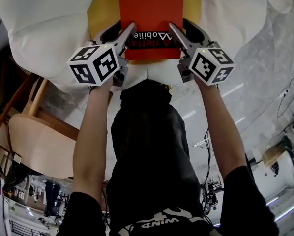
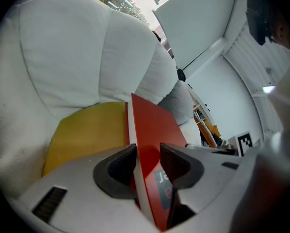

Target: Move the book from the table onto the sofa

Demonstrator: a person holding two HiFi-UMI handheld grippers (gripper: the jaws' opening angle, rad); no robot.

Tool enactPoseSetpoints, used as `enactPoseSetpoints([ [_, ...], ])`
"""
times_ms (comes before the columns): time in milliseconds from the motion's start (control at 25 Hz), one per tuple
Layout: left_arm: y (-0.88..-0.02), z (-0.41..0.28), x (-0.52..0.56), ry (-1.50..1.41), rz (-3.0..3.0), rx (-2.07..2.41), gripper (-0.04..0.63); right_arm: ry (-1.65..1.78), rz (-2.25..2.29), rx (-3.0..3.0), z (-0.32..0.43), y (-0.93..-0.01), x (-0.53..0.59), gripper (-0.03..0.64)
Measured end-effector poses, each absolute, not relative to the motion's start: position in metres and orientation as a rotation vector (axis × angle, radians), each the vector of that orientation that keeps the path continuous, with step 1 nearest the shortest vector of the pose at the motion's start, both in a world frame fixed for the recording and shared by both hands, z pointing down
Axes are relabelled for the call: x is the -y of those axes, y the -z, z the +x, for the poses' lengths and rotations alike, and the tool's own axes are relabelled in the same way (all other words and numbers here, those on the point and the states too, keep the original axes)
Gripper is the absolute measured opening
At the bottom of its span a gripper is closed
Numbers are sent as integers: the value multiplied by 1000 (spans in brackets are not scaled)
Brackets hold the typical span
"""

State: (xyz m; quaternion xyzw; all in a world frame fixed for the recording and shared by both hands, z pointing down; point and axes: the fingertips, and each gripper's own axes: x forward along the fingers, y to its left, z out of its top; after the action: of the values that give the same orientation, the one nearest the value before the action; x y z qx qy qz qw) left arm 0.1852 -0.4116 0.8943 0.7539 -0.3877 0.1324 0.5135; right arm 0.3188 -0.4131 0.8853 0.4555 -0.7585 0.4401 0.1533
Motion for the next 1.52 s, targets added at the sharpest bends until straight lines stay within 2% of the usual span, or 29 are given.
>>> enactPoseSetpoints([
  [960, -907, 189, 411, -324, 1813, 937, 158, -1329, 1316, 2185, 327, -904, 406, 202],
  [1520, -899, 168, 413, -342, 1780, 990, 146, -1335, 1329, 2160, 345, -897, 407, 191],
])
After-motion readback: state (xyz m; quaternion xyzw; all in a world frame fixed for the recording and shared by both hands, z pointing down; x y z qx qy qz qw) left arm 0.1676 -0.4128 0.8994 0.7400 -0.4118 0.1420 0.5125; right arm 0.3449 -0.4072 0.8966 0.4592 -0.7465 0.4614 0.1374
